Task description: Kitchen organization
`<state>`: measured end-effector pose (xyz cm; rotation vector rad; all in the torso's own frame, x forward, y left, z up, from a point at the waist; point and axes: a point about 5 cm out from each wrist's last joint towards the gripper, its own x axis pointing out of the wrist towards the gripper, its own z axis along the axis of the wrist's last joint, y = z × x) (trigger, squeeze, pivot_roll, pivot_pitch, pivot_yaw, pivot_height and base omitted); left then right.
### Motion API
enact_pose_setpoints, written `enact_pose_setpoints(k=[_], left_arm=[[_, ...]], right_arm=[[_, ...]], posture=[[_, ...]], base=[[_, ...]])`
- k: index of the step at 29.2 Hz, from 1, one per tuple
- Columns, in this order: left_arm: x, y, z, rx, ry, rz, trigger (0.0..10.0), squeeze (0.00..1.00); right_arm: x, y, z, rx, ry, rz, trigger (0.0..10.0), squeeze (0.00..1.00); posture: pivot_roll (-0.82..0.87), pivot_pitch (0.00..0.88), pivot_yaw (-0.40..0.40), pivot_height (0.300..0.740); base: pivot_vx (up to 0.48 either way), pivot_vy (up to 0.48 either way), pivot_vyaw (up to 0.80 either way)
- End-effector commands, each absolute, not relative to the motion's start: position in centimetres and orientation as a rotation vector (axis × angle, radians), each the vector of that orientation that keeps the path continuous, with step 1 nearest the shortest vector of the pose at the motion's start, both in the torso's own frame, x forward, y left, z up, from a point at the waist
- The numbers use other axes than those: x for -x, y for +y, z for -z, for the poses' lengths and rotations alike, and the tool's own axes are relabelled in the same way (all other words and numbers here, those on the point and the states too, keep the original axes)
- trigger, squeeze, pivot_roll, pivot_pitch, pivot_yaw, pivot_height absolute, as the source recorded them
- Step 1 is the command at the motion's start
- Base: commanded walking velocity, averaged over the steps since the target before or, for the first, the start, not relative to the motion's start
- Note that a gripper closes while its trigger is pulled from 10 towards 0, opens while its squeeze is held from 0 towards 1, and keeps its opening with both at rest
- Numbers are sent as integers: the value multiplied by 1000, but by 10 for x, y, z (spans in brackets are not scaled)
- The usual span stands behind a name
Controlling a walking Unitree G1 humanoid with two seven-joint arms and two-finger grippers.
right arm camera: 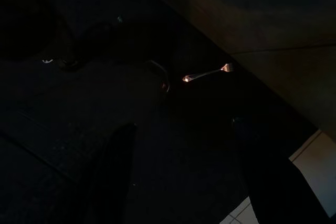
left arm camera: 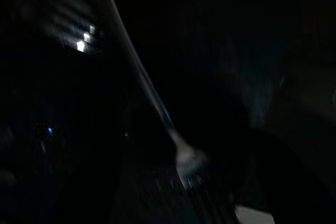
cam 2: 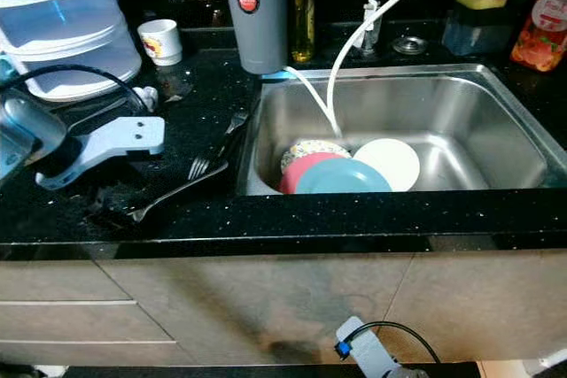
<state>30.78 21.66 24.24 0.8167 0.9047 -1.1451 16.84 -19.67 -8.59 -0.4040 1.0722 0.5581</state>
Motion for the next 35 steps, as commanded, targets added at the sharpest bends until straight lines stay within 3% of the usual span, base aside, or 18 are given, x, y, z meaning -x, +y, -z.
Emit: enact_pose_setpoints(k=[1,15,16,17,18,19,35], left_arm=[[-311,214,-243,-809,884,1140,10000,0],[-319,211,-221,-819,951,1090,10000,0],[-320,214,-218,-825,964,1075,8392,0],[-320,216,-217,-831,977,1065,3765,0],[-320,216,-217,-831,977,1065,3765,0],[-320,220,-214,-831,1004,1056,0,0],[-313,230,-208,-793,1077,1058,0,0]], right_arm=[[-167,-196,87,385,1075,-553,10000,0],[-166,-196,87,384,1072,-546,10000,0],[-166,-196,87,384,1071,-545,10000,0],[-166,-196,87,384,1070,-545,10000,0],[-166,-196,87,384,1070,-545,10000,0],[-167,-196,87,385,1069,-544,10000,0],[-168,-197,86,395,1067,-542,10000,0]], posture=[[44,0,40,740],[28,9,49,740],[28,10,50,740],[28,11,51,740],[28,11,51,740],[29,12,53,740],[34,14,48,740]], base=[[0,0,0],[0,0,0],[0,0,0],[0,0,0],[0,0,0],[0,0,0],[0,0,0]])
